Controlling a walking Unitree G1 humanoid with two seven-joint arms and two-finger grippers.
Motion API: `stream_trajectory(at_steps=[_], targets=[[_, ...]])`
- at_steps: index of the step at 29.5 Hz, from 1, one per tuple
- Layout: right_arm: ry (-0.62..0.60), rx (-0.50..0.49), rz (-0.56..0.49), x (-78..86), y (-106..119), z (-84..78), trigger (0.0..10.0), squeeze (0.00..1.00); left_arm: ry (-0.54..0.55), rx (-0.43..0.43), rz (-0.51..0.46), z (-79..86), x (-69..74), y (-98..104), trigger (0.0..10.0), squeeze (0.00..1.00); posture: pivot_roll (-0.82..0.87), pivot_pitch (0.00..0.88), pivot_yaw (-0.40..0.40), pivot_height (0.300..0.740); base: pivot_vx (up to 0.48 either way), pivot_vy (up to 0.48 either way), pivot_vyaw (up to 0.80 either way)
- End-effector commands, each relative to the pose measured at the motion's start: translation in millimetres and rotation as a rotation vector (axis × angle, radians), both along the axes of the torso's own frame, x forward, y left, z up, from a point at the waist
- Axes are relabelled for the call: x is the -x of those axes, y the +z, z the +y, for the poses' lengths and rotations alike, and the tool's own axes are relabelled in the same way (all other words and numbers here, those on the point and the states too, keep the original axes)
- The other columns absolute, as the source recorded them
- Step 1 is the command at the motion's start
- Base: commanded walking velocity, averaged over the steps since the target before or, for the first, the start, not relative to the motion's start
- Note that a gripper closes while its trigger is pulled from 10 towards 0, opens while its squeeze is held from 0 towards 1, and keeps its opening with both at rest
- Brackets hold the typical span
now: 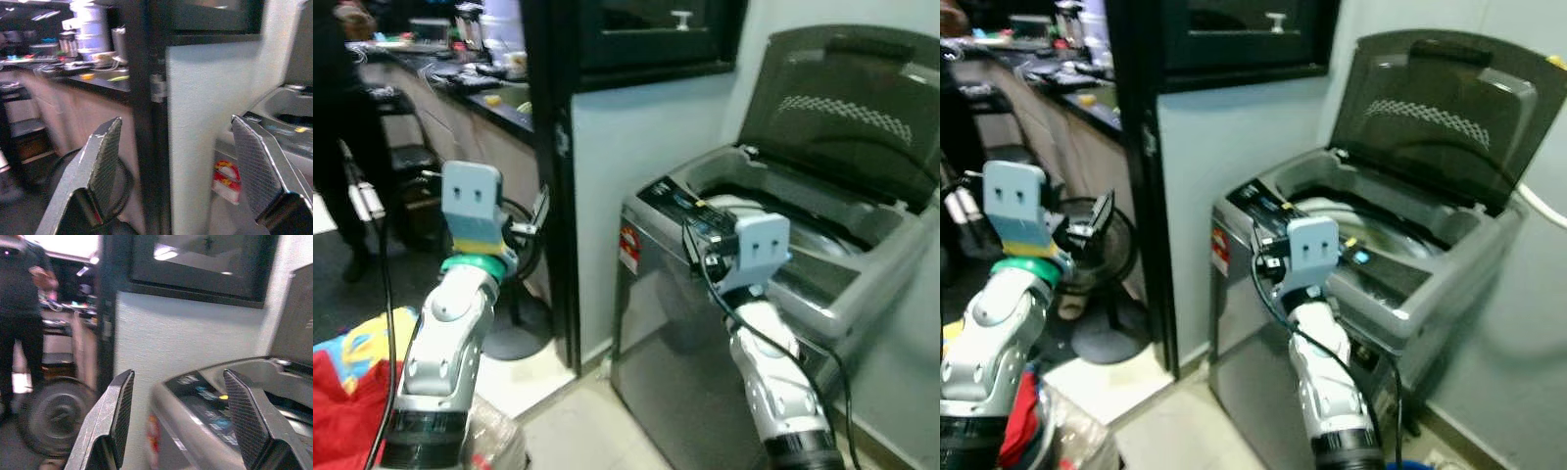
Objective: Clothes washing
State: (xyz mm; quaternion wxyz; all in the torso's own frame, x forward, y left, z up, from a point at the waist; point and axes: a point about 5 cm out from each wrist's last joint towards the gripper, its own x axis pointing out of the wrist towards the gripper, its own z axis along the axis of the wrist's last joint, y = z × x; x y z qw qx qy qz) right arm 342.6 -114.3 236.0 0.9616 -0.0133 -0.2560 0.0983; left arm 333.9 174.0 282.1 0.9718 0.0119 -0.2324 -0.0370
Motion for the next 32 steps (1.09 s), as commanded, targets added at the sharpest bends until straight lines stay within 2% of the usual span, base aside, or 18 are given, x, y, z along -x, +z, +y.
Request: stream_trajectory(at_steps=[1,9,23,25,26,28,29,30,31,32], targets=[[0.021,0.009,0.018,1.3,-5,2.0,10.0,0.00,-0.004,0.004,0.006,-1.9,0.0,-2,10.0,0.00,-0.01,0.009,0.029,0.740,0.000,0.000,0.79],[0.041,0.014,0.022,2.7,-7,4.6,10.0,0.00,-0.015,0.018,0.003,-3.6,0.7,-1,10.0,0.00,-0.01,0.011,0.029,0.740,0.000,0.000,0.79],[0.055,0.002,0.039,3.6,-10,6.5,10.0,0.00,0.000,-0.015,0.010,-4.0,0.3,-4,10.0,0.00,-0.01,0.015,0.033,0.740,0.000,0.000,0.79],[0.052,-0.009,0.061,2.8,-15,6.1,10.0,0.00,0.001,-0.032,0.014,-5.3,0.2,-7,10.0,0.00,-0.01,0.016,0.035,0.740,0.379,0.000,0.00],[0.037,0.011,0.128,-0.1,-32,5.0,10.0,0.00,0.005,-0.049,0.039,-6.9,-1.1,-16,10.0,0.00,-0.01,0.017,0.038,0.740,0.480,0.000,0.00],[0.037,0.011,0.128,-0.1,-32,5.0,10.0,0.00,0.005,-0.049,0.039,-6.9,-1.1,-16,10.0,0.00,-0.01,0.017,0.038,0.740,0.480,0.000,0.00],[0.020,0.023,0.174,-1.5,-45,3.4,10.0,0.00,0.006,-0.060,0.062,-8.0,-2.0,-23,10.0,0.00,-0.01,0.022,0.037,0.740,0.480,0.000,0.00],[0.020,0.023,0.174,-1.5,-45,3.4,10.0,0.00,0.006,-0.060,0.062,-8.0,-2.0,-23,10.0,0.00,-0.01,0.022,0.037,0.740,0.480,0.000,0.00],[-0.025,0.040,0.249,-3.0,-68,-3.5,10.0,0.00,0.017,-0.079,0.123,-7.4,-3.0,-45,10.0,0.00,-0.01,0.028,0.036,0.740,0.480,0.000,0.00],[-0.025,0.040,0.249,-3.0,-68,-3.5,10.0,0.00,0.017,-0.079,0.123,-7.4,-3.0,-45,10.0,0.00,-0.01,0.028,0.036,0.740,0.480,0.000,0.00]])
